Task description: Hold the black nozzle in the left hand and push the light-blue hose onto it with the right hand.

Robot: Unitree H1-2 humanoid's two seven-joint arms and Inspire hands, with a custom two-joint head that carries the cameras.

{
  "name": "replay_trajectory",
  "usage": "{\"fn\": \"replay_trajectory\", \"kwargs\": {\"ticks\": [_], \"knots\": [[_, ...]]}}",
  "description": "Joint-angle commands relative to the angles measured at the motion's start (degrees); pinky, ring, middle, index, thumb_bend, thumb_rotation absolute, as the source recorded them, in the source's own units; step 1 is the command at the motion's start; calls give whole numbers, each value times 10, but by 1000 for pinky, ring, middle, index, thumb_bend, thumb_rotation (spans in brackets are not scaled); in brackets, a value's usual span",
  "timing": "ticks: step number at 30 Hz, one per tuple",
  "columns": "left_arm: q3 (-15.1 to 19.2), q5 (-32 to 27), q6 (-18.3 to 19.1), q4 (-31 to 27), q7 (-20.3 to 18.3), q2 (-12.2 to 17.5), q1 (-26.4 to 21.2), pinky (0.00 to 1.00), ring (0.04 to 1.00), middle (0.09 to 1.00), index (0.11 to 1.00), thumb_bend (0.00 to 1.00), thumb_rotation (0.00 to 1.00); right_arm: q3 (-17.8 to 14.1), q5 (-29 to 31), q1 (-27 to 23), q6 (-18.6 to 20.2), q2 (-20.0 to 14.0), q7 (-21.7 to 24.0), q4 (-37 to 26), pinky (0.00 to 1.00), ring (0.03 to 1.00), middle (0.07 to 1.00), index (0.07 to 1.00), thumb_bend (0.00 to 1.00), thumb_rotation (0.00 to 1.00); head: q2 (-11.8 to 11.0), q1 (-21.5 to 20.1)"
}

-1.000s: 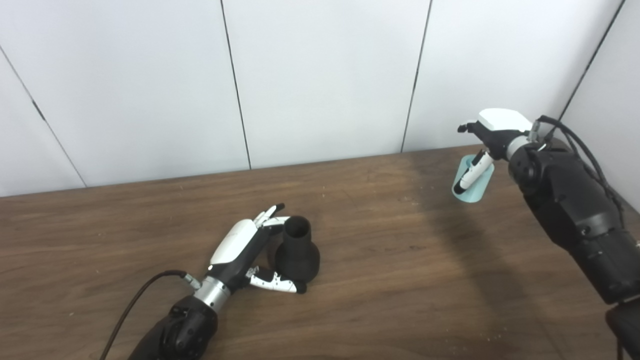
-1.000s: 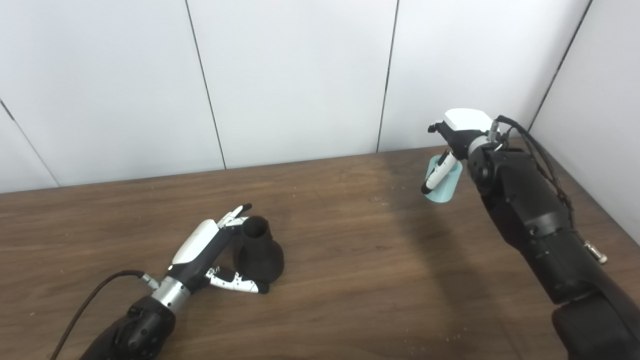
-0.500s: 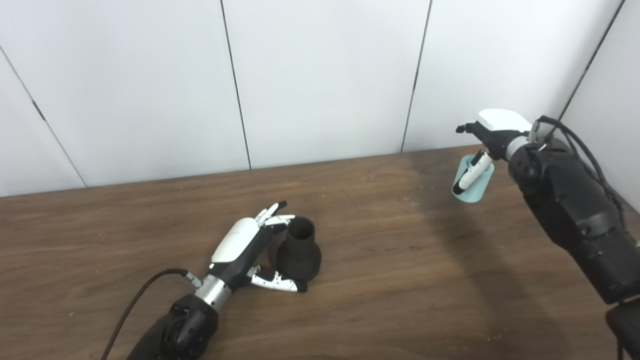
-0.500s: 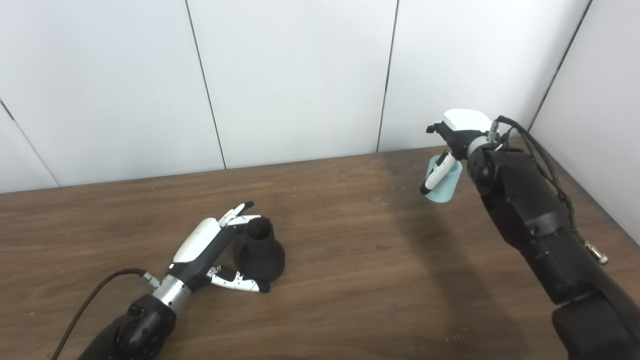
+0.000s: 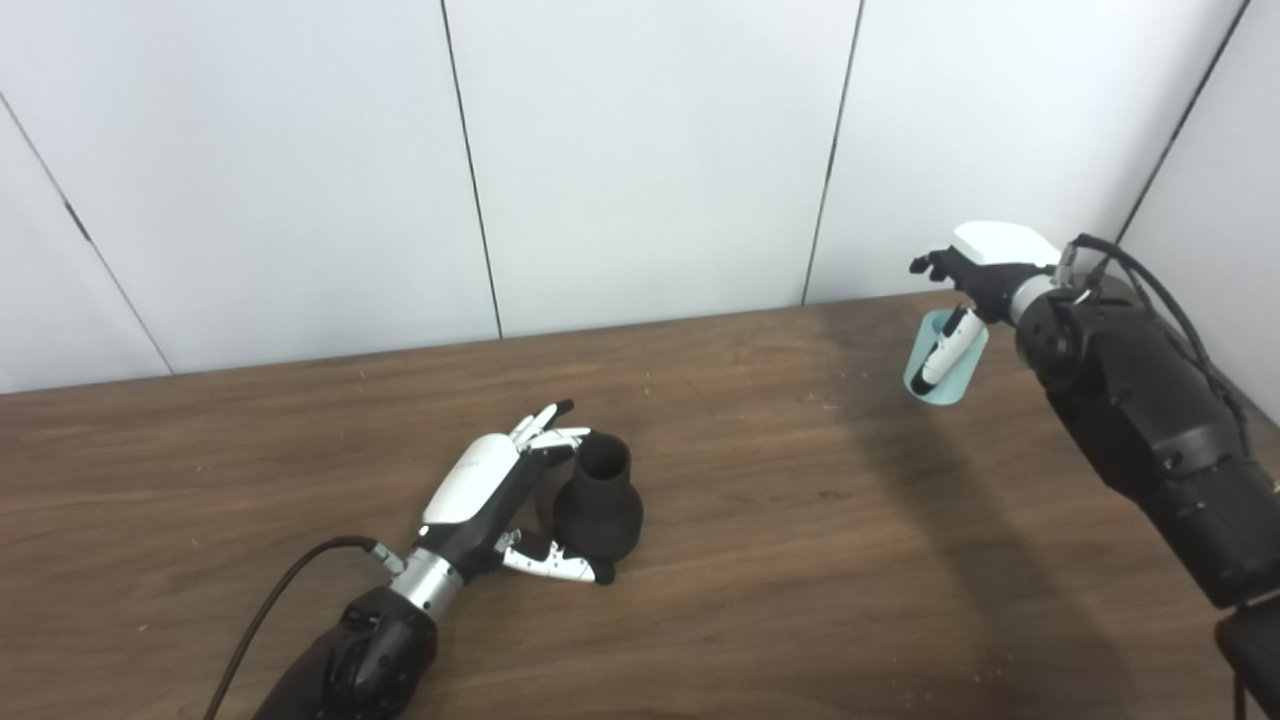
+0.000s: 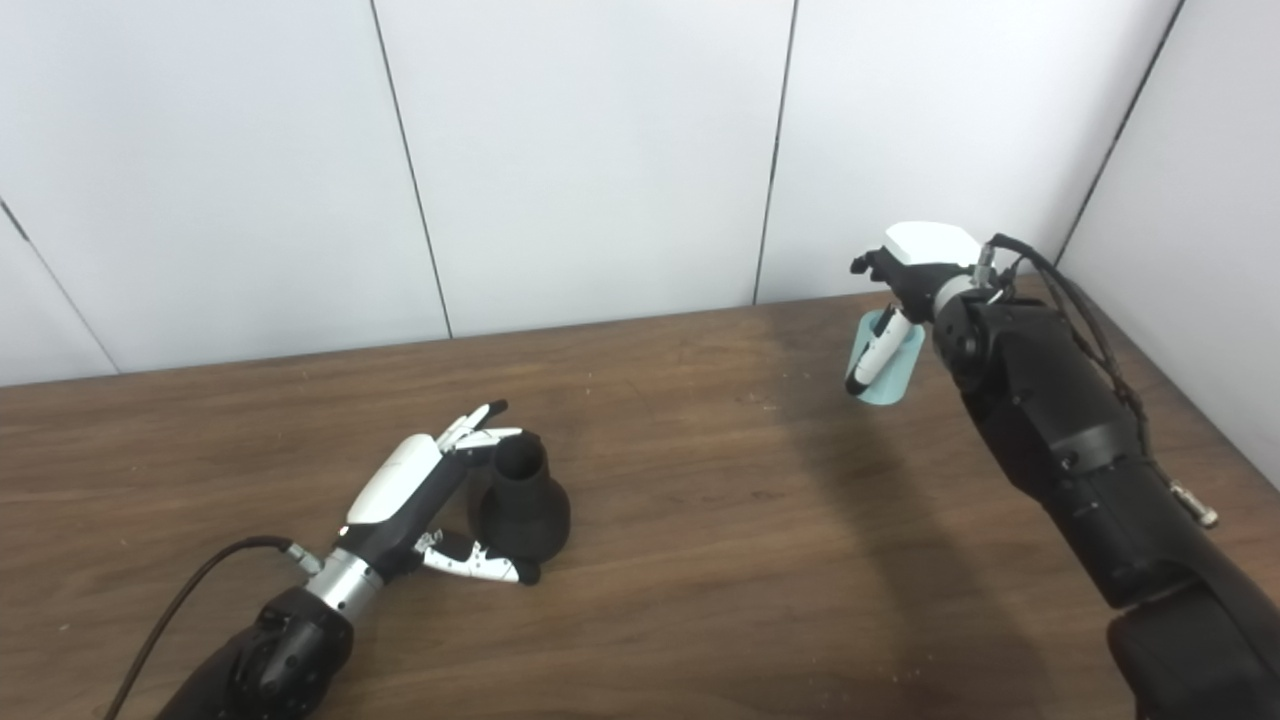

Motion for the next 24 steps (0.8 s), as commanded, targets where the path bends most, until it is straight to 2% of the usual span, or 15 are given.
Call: {"fn": "replay_trajectory", "kwargs": {"ticks": [1, 4, 7, 14, 24], "knots": [[-27, 42, 24, 69, -18, 6, 72, 1000, 1000, 803, 487, 517, 75, -2, -7, -36, -7, -24, -20, -4, 573, 732, 798, 830, 1000, 123, 0, 0], [-26, 39, 27, 66, -21, 6, 72, 1000, 1000, 803, 487, 517, 75, 3, -7, -35, -5, -25, -19, -3, 544, 724, 813, 827, 995, 35, 1, 0], [-25, 38, 28, 64, -22, 6, 73, 1000, 1000, 803, 487, 518, 75, 6, -6, -33, -2, -26, -17, -8, 529, 723, 829, 827, 992, 4, 1, -1], [-24, 36, 26, 65, -23, 6, 74, 1000, 1000, 803, 487, 518, 75, 9, -1, -33, 2, -24, -14, -4, 499, 730, 838, 837, 989, 0, 3, 0], [-22, 30, 32, 58, -33, 7, 75, 1000, 1000, 803, 487, 518, 75, 13, -2, -31, 1, -25, -7, -2, 517, 743, 837, 837, 979, 0, 4, 1]]}}
